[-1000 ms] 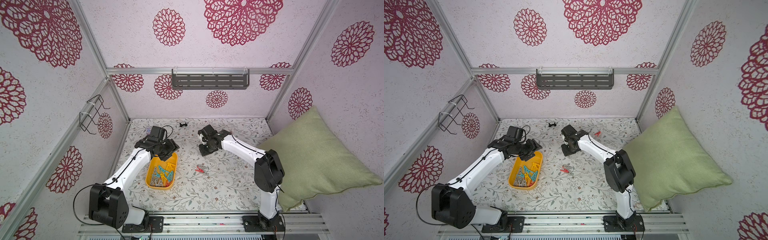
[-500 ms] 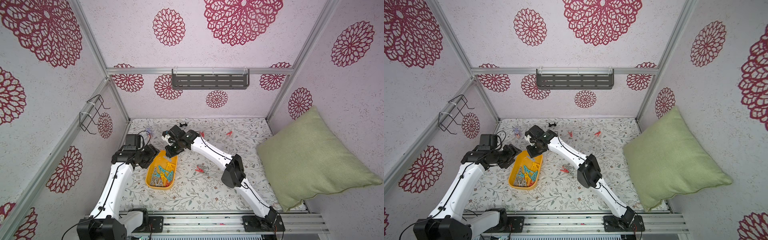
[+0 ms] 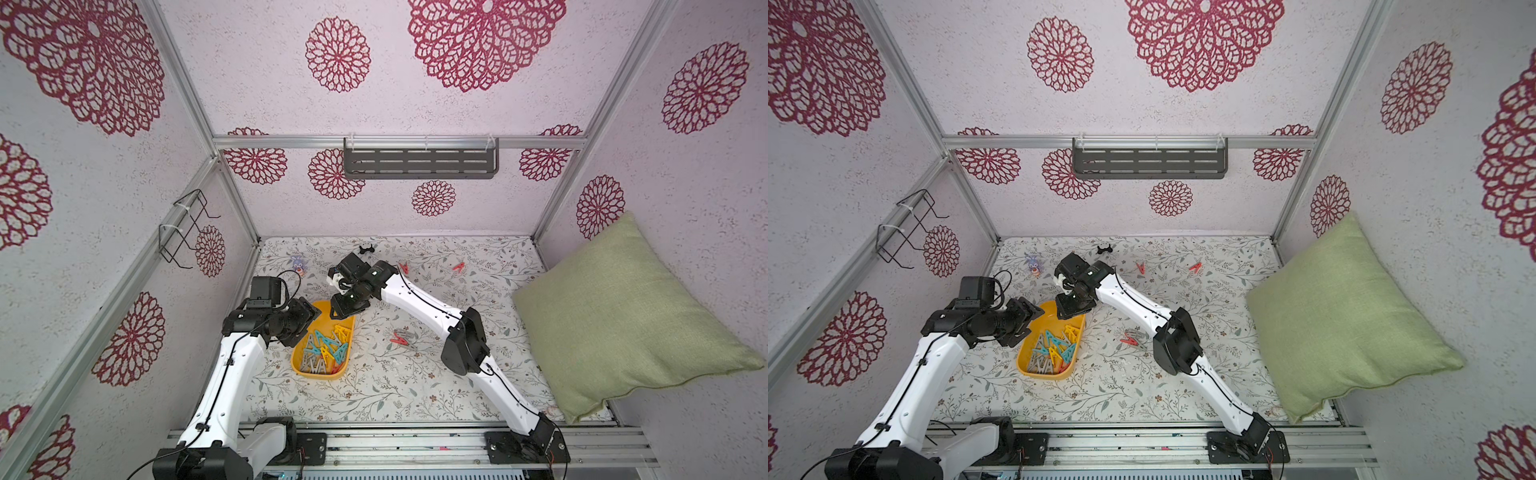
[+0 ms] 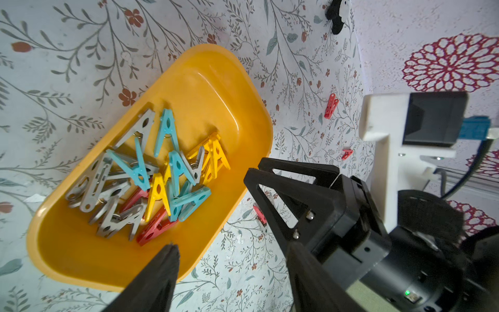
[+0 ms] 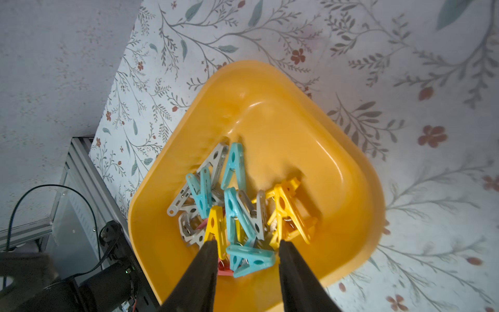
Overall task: Put the clothespins into the storage box
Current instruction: Place the clothespin in the storage box, then pick up the clothespin from the center of the board.
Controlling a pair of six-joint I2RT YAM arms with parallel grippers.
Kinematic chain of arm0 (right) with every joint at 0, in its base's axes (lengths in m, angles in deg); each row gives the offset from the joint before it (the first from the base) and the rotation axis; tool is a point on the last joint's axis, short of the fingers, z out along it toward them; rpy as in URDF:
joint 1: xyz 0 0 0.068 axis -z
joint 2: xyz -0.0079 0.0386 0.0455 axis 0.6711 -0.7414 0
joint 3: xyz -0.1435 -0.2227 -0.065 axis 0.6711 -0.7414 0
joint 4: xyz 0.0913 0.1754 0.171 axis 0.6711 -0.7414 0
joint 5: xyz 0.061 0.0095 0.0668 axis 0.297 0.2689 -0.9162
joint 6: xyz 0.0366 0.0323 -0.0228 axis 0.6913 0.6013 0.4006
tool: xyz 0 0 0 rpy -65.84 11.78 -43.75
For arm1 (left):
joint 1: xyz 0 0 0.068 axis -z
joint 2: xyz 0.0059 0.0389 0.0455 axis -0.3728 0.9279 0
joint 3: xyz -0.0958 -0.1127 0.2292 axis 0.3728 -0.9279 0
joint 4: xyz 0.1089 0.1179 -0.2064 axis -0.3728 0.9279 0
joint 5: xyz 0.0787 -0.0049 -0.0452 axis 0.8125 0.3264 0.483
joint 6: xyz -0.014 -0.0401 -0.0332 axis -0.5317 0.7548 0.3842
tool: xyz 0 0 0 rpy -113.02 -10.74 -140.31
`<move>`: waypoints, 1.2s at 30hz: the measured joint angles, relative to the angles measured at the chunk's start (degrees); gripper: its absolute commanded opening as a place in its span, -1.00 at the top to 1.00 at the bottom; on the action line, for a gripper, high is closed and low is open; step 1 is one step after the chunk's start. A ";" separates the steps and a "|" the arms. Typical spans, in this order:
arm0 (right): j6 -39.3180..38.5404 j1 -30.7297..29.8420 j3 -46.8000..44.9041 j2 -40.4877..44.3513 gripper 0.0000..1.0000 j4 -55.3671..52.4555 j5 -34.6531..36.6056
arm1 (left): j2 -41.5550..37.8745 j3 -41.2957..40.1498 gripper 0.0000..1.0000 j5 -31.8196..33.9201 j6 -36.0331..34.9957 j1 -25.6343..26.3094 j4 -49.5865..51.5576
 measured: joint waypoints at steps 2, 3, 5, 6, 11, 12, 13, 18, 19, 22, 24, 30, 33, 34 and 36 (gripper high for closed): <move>-1.22 0.52 -3.41 2.67 0.06 -0.24 1.95 | 1.11 0.42 -0.41 0.13 0.55 1.84 -0.57; -1.81 0.92 -6.16 4.83 0.05 -0.20 3.19 | 1.75 0.57 -0.40 0.24 0.85 2.86 -1.05; -2.95 1.79 -11.80 9.11 0.02 0.28 4.98 | 2.91 0.85 -0.41 0.59 1.46 4.70 -1.84; -3.39 2.36 -15.34 11.72 0.00 0.94 5.79 | 3.58 1.01 -0.40 0.81 1.88 5.68 -2.43; -4.70 6.36 -36.04 25.77 -0.16 6.14 7.52 | 6.49 2.03 -0.40 1.25 3.43 9.51 -4.94; -4.81 7.19 -40.15 28.20 -0.19 7.37 7.63 | 7.02 2.27 -0.40 1.31 3.67 10.08 -5.40; -4.96 8.02 -44.83 30.73 -0.22 8.85 7.67 | 7.50 2.40 -0.40 1.36 3.89 10.60 -6.01; -6.29 10.38 -64.87 38.34 -0.27 14.16 8.74 | 9.38 2.43 -0.40 1.53 4.96 12.72 -8.33; -6.49 10.32 -67.52 38.77 -0.28 14.78 8.74 | 9.79 2.45 -0.40 1.53 5.11 13.07 -8.70; -7.28 9.92 -75.17 39.26 -0.30 16.79 8.72 | 11.41 2.71 -0.40 1.51 5.53 14.03 -9.42; -7.74 9.70 -78.27 39.26 -0.30 17.79 8.68 | 12.55 3.41 -0.40 1.51 5.73 14.47 -9.55; -8.87 9.44 -79.12 39.65 -0.31 21.27 8.70 | 13.73 5.44 -0.40 1.51 5.75 14.84 -10.14; -9.49 9.27 -78.03 39.26 -0.28 21.33 8.83 | 13.75 5.53 -0.40 1.51 5.75 14.91 -10.12; -9.77 9.18 -77.33 38.82 -0.26 21.33 8.90 | 13.75 5.53 -0.40 1.51 5.75 14.93 -10.10; -10.29 9.05 -75.89 37.70 -0.20 21.38 9.14 | 13.75 5.53 -0.40 1.53 5.75 14.93 -10.08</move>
